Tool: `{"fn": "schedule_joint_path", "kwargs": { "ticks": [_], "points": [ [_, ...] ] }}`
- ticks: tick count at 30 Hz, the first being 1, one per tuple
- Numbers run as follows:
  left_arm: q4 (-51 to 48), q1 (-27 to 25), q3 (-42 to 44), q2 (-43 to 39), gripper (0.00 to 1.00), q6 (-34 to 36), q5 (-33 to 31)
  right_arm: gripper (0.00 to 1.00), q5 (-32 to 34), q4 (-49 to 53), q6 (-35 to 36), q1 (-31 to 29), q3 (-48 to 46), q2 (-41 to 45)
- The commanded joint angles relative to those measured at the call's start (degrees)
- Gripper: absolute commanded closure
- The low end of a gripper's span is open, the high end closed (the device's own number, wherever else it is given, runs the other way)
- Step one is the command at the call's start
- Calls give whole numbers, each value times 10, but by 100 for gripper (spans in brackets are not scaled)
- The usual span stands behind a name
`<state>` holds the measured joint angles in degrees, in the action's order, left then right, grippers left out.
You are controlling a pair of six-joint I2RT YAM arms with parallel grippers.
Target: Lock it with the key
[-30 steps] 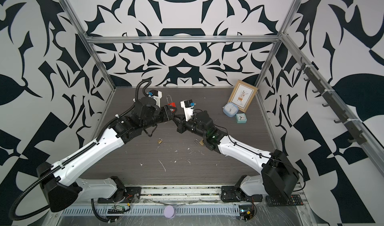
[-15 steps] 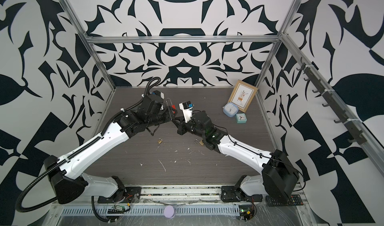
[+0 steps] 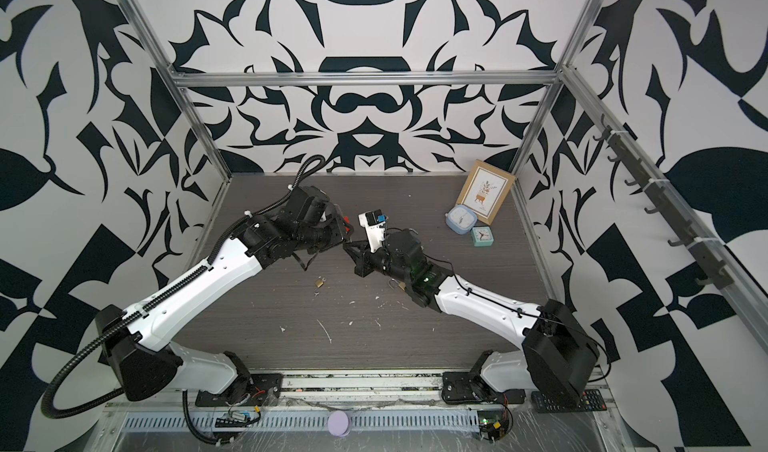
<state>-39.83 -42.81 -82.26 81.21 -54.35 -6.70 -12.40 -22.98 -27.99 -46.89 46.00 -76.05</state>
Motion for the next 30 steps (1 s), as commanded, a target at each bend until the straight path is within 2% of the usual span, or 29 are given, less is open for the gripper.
{"fn": "schedule_joint_path", "kwargs": {
  "ticks": [1, 14, 26, 30],
  "points": [
    [8, 74, -28, 0, 100, -24, -171, 100, -20, 51, 22, -24, -32, 36],
    [11, 136, -15, -19, 100, -48, -195, 100, -1, 37, 17, -49, -70, 36],
    [11, 137, 1, -26, 100, -70, -209, 100, -2, 36, 24, -53, -61, 23],
    [21, 151, -2, -28, 100, -71, -209, 100, -8, 37, 20, -57, -71, 23]
  ]
}}
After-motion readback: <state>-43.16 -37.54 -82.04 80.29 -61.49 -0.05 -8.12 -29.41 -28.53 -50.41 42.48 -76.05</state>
